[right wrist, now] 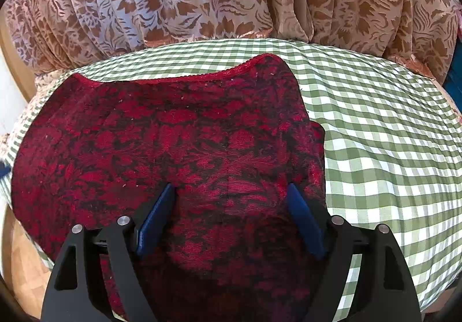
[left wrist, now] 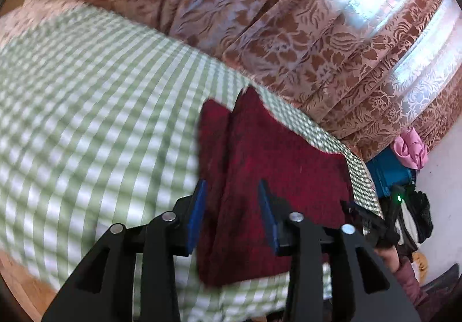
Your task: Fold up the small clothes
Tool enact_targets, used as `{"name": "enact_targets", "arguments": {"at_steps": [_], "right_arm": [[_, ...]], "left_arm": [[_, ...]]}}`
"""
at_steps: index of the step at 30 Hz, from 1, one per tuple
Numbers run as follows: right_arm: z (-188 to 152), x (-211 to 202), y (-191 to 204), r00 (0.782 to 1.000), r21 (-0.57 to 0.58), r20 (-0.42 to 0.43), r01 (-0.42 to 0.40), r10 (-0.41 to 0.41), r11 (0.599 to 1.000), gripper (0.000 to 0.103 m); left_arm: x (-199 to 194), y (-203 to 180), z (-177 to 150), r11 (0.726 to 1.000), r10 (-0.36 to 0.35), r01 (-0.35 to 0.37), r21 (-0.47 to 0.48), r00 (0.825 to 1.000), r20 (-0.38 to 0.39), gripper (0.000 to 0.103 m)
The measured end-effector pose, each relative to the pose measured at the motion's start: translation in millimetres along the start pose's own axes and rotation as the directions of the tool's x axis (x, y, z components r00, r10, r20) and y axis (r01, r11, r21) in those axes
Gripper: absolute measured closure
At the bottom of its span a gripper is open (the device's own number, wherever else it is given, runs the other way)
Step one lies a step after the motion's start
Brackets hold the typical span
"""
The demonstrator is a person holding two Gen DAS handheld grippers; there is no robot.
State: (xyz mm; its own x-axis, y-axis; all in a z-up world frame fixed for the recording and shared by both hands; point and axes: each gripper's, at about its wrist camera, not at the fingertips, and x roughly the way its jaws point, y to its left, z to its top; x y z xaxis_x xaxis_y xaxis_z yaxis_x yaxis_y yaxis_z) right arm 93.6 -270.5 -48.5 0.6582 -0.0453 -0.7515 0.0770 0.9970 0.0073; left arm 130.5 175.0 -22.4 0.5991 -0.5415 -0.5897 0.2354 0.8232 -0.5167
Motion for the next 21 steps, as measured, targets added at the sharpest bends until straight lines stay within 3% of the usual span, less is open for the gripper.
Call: {"name": "enact_targets", "arguments": {"at_steps": [2, 7, 8, 10, 11, 14, 17, 21], "right_arm": [[0, 0, -1, 1.000, 0.002, 0.003, -0.004, 0.004, 1.000, 0.024], [1, -1, -2, 1.000, 0.002, 0.008, -0.008, 0.008, 1.000, 0.023], [1, -2, -2, 1.000, 0.003, 0.011, -0.008, 0.008, 1.000, 0.023], [0, -2, -2, 1.000, 0.005, 0.014, -0.009, 0.009, 1.000, 0.023], [0, -2, -2, 1.000, 0.006, 0.015, -0.008, 0.008, 1.000, 0.023], [0, -2, -3, 1.000, 0.010, 0.018, -0.013, 0.013, 1.000, 0.023], [-1, 0, -2, 1.000, 0.013, 0.025, -0.016, 0.016, 1.000, 0.022], [0, 1, -2, 0.999, 0.018, 0.027, -0.026, 0.025, 1.000, 0.022]], "left_arm": [[15, -9, 15, 1.000, -0.003, 0.003, 0.020, 1.000, -0.014, 0.051], [62, -19, 51, 0.999, 0.044, -0.044, 0.008, 0.996, -0.074, 0.051], [68, -21, 53, 0.999, 0.035, -0.035, 0.009, 0.995, -0.089, 0.053], [81, -29, 57, 0.998, 0.053, -0.050, 0.028, 0.992, -0.110, 0.081], [85, -34, 56, 0.996, 0.085, -0.080, 0.050, 0.990, -0.110, 0.088], [84, -41, 52, 0.983, 0.171, -0.167, 0.074, 0.984, -0.055, 0.091], [98, -36, 40, 0.952, 0.297, -0.293, 0.088, 0.954, -0.044, 0.091], [112, -25, 29, 0.946, 0.322, -0.320, 0.046, 0.946, -0.048, 0.088]]}}
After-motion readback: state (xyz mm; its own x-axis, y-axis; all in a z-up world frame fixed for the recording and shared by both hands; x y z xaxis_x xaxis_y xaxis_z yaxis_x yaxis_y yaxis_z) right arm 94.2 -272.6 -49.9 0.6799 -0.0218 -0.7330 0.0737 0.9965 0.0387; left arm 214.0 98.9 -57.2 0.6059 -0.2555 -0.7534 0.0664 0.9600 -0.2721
